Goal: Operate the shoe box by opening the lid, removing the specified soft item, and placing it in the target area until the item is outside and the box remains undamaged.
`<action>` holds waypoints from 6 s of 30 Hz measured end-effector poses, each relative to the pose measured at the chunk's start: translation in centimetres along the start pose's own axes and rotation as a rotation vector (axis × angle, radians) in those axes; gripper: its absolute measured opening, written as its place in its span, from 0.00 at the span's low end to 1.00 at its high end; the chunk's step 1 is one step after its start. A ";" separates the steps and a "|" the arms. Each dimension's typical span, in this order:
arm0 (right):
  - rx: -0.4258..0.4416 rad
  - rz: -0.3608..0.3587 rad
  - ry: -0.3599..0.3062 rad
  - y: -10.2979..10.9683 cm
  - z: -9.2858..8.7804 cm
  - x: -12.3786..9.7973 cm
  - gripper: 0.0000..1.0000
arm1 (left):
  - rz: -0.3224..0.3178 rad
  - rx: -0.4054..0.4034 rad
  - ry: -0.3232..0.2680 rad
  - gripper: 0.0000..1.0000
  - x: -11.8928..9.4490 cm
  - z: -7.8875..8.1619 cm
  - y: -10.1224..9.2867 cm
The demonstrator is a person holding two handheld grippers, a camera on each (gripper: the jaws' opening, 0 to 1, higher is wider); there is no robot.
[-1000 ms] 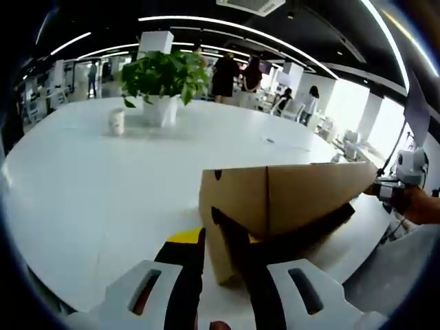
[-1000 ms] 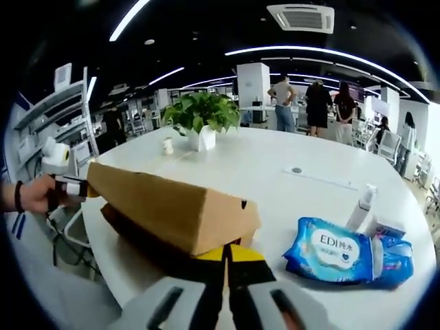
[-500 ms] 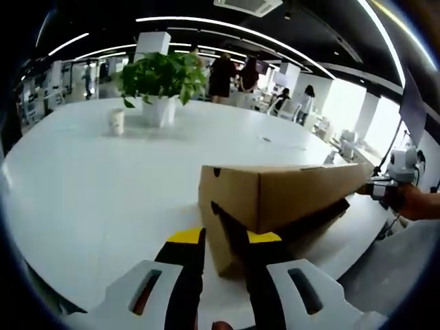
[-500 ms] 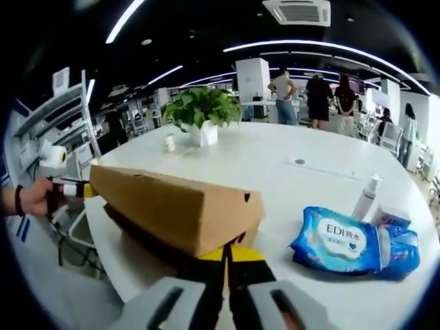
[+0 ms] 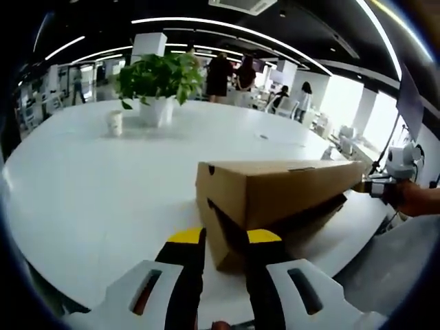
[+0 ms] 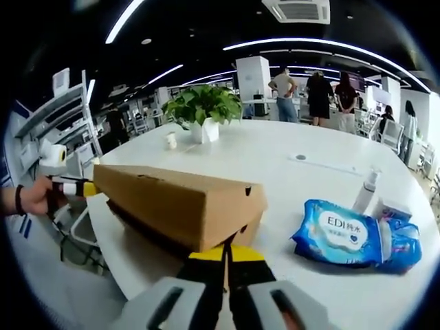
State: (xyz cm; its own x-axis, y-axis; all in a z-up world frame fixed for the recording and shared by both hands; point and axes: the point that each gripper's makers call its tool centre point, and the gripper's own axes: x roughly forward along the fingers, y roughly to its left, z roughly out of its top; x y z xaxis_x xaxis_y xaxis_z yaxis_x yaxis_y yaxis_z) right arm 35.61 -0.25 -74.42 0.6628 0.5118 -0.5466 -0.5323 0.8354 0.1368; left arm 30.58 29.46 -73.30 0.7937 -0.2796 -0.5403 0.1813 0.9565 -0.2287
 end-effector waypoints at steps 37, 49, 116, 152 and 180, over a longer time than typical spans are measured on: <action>0.012 0.020 0.043 0.1 -2.7 0.1 0.00 | -0.007 -0.011 0.029 0.20 -0.7 -1.9 -0.4; 0.026 0.028 0.061 -0.1 -3.4 0.3 0.00 | -0.022 -0.021 0.045 0.20 -0.3 -2.5 -0.7; 0.177 0.097 -0.020 0.7 -0.4 -0.1 0.23 | -0.058 -0.047 0.043 0.27 0.6 -0.6 -1.8; 0.210 0.072 0.031 -0.9 -1.2 2.5 0.24 | -0.065 -0.043 0.127 0.25 5.1 -0.3 -2.3; 0.253 -0.006 0.017 -6.3 1.6 5.0 0.23 | -0.078 -0.032 0.120 0.25 11.4 3.4 -3.5</action>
State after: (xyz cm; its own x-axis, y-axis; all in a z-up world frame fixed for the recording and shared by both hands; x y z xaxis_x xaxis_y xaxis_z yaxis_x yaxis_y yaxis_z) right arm 43.12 -2.65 -76.74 0.6552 0.5052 -0.5616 -0.3784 0.8629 0.3349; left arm 40.93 23.23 -75.93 0.7026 -0.3627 -0.6122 0.2195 0.9288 -0.2985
